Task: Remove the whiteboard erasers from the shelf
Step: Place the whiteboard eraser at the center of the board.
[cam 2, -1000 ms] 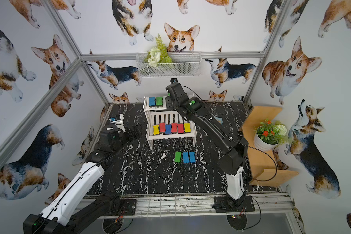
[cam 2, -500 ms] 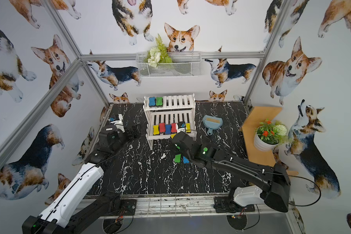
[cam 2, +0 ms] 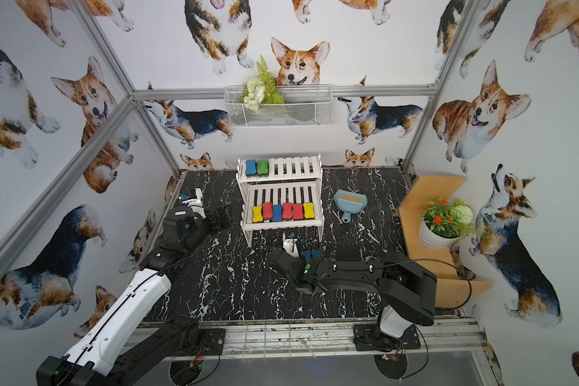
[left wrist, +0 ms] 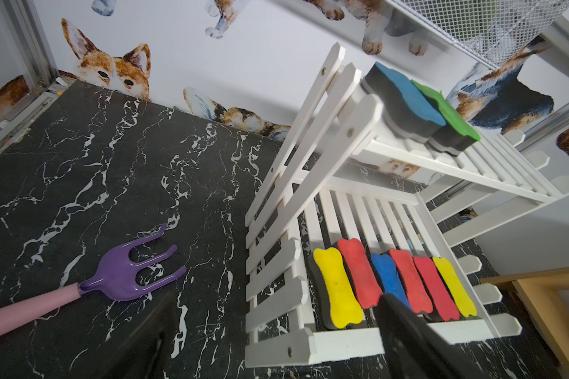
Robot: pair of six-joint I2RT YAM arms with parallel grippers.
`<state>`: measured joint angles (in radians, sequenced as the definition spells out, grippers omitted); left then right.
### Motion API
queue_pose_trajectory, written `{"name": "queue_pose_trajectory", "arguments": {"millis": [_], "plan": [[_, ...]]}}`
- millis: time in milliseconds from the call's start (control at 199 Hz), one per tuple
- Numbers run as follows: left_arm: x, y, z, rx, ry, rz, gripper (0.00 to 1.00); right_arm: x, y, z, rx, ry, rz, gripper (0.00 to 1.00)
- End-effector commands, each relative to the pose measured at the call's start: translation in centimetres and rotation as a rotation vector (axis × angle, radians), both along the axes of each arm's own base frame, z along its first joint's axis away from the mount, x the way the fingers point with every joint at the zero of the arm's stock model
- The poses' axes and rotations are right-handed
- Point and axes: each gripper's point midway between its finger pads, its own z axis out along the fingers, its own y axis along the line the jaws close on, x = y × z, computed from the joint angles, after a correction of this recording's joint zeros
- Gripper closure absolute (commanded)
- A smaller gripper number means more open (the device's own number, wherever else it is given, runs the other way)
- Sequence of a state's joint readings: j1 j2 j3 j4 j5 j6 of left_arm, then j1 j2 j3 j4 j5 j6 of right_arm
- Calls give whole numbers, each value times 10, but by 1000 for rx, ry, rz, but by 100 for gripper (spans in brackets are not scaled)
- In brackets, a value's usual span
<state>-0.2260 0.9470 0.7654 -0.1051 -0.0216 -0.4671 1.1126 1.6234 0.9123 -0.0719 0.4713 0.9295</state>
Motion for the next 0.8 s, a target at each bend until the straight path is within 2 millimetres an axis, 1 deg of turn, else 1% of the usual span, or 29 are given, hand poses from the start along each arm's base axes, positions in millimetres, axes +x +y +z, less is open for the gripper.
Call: {"name": "queue_pose_trajectory", "arguments": {"millis": [0,171,361,492,667,732,798], "plan": [[0,-1,7,6,-18,-7,1,8,13,0,53,-8,-48,68],[0,-1,9,5,-23,-7,0,14,19,-19,39,12,-100,69],[-1,0,8,7,-23,-7,0,18,18,-37,2,27,-147,69],[-1,-1,9,5,-24,-7,0,22,13,-46,-40,30,-170,68],[-1,-1,8,6,-23,-10,1,26,1,-56,-78,47,-199,68],[-1,-1,8,6,-22,-11,0,26,-2,-59,-87,52,-205,66],[-1,-1,8,5,-21,-11,1,27,-3,-58,-88,50,-202,61]]}}
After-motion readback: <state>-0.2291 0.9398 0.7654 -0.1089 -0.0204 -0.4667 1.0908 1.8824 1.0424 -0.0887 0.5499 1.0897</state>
